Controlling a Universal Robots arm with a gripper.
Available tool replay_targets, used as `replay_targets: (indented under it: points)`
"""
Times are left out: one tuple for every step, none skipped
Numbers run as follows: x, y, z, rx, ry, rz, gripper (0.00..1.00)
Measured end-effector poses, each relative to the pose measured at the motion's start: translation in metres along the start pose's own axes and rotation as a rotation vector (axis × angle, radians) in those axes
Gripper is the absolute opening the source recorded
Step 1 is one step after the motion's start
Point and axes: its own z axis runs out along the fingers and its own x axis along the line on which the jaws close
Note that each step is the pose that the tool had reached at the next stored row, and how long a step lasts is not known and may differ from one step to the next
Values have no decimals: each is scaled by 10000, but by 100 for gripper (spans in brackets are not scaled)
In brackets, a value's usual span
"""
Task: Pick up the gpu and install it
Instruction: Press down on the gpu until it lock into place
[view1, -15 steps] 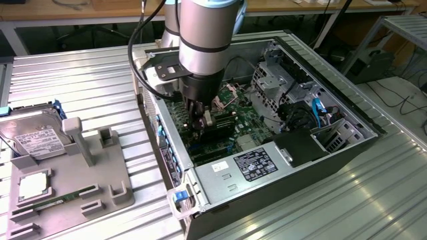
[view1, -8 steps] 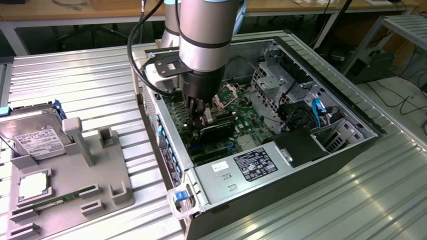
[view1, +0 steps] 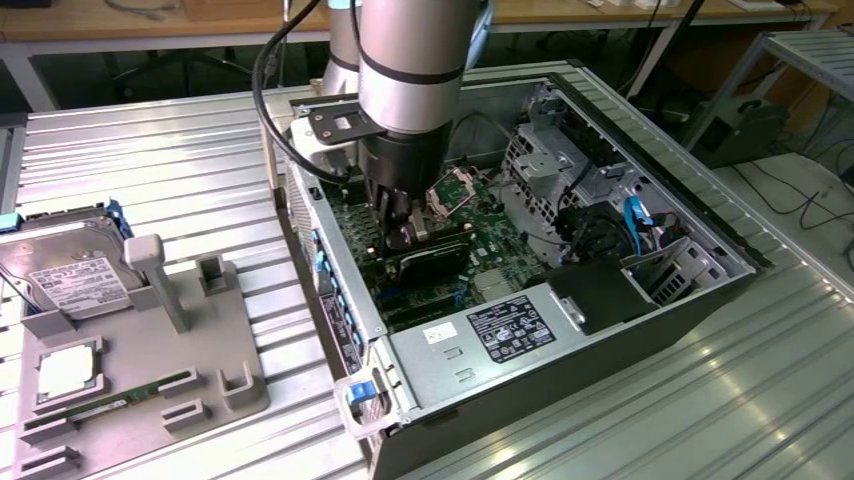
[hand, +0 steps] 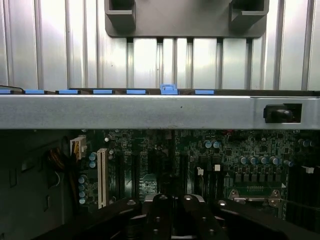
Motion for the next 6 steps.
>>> replay_targets:
  points:
    - [0, 0, 0, 0, -1, 0, 11]
    - [0, 0, 0, 0, -1, 0, 11]
    - [0, 0, -1, -1, 1, 0, 11]
    - [0, 0, -1, -1, 1, 0, 11]
    - [0, 0, -1, -1, 1, 0, 11]
    - [0, 0, -1, -1, 1, 0, 11]
